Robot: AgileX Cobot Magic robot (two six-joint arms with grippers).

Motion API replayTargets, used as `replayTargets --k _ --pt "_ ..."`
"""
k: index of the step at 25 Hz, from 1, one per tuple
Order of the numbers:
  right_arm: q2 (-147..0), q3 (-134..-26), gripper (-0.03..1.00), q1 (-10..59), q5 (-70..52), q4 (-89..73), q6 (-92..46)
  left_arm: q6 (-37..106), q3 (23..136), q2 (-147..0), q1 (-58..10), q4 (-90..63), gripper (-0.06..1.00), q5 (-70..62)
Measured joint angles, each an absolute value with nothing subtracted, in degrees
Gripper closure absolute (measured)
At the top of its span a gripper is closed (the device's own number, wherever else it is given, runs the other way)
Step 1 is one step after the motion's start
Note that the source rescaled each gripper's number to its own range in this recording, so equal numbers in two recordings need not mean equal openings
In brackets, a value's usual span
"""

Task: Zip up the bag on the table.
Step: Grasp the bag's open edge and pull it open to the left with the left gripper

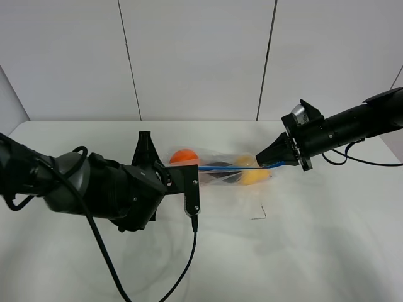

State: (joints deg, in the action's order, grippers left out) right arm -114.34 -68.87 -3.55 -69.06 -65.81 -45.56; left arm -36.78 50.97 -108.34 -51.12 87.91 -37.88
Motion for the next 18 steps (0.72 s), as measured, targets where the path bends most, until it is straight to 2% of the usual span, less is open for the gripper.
replayTargets --k 18 --pt "-114.3 -68.9 0.97 -3.6 -69.1 -65.9 -45.6 -36.8 51.0 -108.3 -48.2 87.9 0.94 -37.3"
